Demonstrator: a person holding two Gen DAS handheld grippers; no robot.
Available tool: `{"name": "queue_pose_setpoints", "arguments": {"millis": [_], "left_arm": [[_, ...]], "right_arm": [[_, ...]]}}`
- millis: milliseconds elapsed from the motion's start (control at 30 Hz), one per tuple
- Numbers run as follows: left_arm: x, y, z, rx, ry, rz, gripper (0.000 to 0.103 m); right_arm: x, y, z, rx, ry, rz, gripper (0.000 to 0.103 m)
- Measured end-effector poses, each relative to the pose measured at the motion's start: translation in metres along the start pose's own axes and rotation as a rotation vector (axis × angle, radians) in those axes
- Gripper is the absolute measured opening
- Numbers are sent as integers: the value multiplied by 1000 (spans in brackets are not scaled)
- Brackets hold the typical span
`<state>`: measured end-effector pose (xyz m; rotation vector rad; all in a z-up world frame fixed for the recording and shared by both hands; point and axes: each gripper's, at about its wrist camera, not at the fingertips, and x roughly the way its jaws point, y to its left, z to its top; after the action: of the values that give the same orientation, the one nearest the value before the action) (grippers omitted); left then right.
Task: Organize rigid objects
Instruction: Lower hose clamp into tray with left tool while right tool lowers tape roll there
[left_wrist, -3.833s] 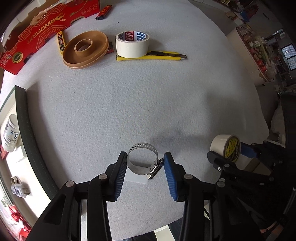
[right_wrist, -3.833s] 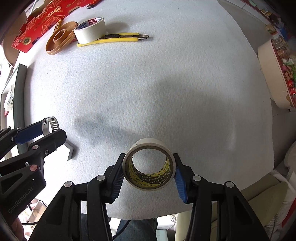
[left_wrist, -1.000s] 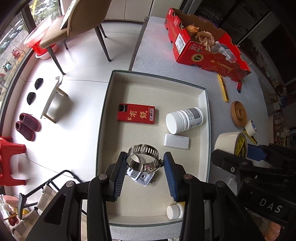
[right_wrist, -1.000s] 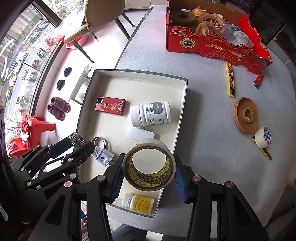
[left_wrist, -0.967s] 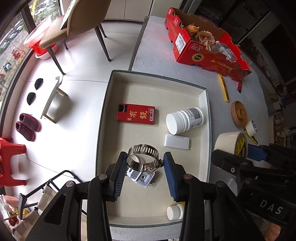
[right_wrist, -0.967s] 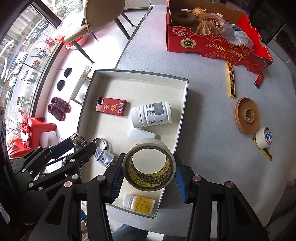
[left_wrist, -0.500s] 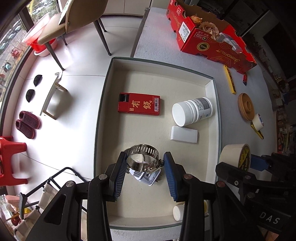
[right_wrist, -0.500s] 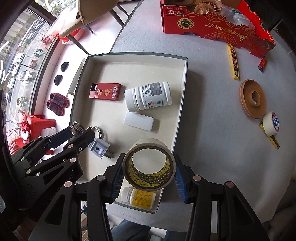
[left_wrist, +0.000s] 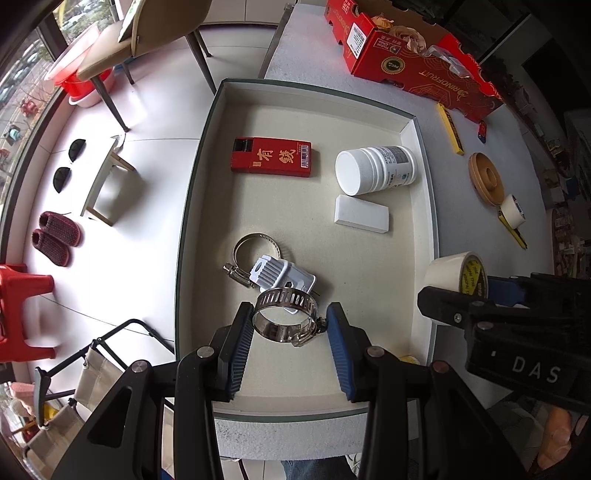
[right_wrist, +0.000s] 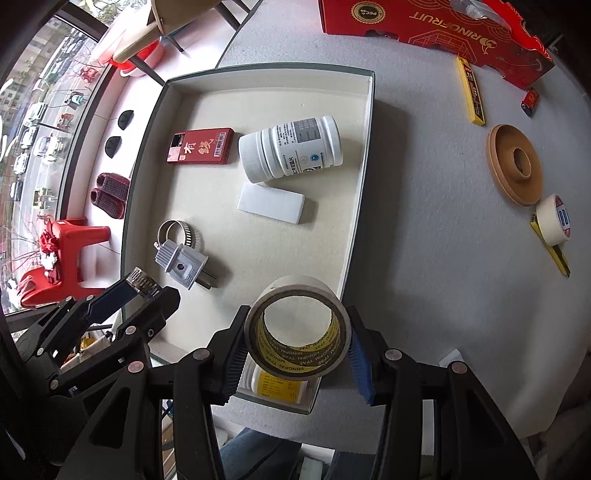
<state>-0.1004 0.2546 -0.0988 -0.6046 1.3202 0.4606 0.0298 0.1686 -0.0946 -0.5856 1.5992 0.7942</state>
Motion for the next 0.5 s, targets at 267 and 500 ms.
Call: {"name": "queue_pose_setpoints", "arguments": {"millis": [267, 500], "left_arm": [[9, 4, -14, -13, 37, 6, 44], [15, 6, -20, -25, 57, -3, 44]], "right_arm": [[6, 6, -2, -15, 7, 2, 50], [10, 14, -1, -22, 7, 12, 50]]}}
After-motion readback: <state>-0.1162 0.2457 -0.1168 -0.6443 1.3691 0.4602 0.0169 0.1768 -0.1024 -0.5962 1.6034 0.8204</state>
